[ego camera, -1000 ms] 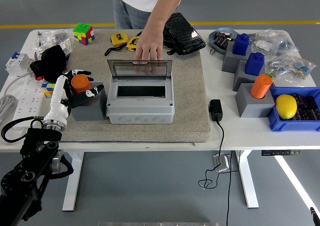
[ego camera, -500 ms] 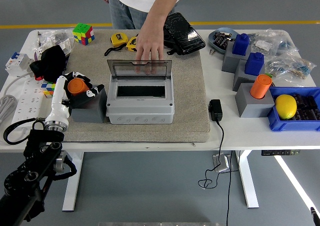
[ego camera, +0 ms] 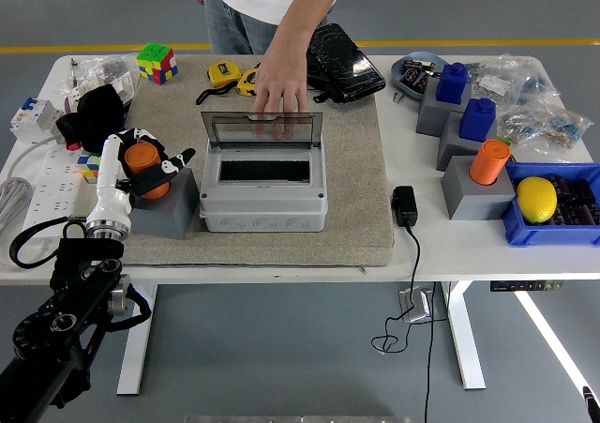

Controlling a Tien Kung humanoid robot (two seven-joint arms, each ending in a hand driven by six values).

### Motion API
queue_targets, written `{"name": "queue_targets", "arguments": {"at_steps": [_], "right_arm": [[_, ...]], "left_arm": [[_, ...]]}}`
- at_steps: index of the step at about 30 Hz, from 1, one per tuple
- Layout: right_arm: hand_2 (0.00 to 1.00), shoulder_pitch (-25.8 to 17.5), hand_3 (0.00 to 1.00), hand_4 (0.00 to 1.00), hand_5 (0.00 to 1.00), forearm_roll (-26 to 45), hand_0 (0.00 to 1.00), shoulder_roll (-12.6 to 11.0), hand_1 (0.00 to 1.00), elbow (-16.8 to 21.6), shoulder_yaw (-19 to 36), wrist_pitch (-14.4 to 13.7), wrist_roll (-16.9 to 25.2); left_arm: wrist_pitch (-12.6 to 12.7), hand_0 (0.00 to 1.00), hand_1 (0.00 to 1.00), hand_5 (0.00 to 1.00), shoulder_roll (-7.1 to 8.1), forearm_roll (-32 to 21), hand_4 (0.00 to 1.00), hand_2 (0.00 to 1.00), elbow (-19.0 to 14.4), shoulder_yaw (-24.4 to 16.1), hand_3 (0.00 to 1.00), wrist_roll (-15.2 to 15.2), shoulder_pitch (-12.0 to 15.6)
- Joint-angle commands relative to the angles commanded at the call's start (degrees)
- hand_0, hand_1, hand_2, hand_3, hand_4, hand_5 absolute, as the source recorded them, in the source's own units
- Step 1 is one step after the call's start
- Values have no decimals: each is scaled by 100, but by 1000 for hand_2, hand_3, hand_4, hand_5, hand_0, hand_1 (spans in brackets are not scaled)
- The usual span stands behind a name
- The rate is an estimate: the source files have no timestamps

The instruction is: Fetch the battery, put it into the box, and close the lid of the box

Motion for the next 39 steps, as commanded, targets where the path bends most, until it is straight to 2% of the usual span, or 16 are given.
{"name": "queue_targets", "arguments": {"at_steps": [15,16,21,22,26,30,35,39], "right_arm": [[769,-63,788,998,998,12,821,-2,807,0,27,-14,12],[769,-65,788,998,998,27,821,0,807,0,17,-15,18],[769,-74,788,998,998,39,821,11,807,0,29,-13,20],[769,-73,788,998,998,36,827,10,807,0,36,-15,19],[769,-68,788,998,998,45,827,4,807,0,41,-26,19],[769,-44,788,998,998,45,826,4,808,0,49,-38,32],[769,-29,788,998,998,41,826,-3,808,0,78,-28,25],[769,-34,788,998,998,-61,826,-16,808,0,188,-19,-15]], "left_arm": [[18,135,152,133,55,80,998,168,-56,34,162,68,9],[16,124,146,121,71,99,961,165,-72,39,158,83,14],[11,124,146,121,147,194,961,165,-188,28,158,154,7],[6,114,133,118,163,216,878,152,-211,26,145,170,4],[40,114,133,118,223,393,878,152,-325,-4,145,245,5],[142,107,131,131,331,844,857,148,-611,-25,142,424,49],[285,107,129,144,468,1774,838,148,-1162,-148,142,808,129],[422,107,129,144,496,2439,838,148,-1520,-293,142,1024,221]]}}
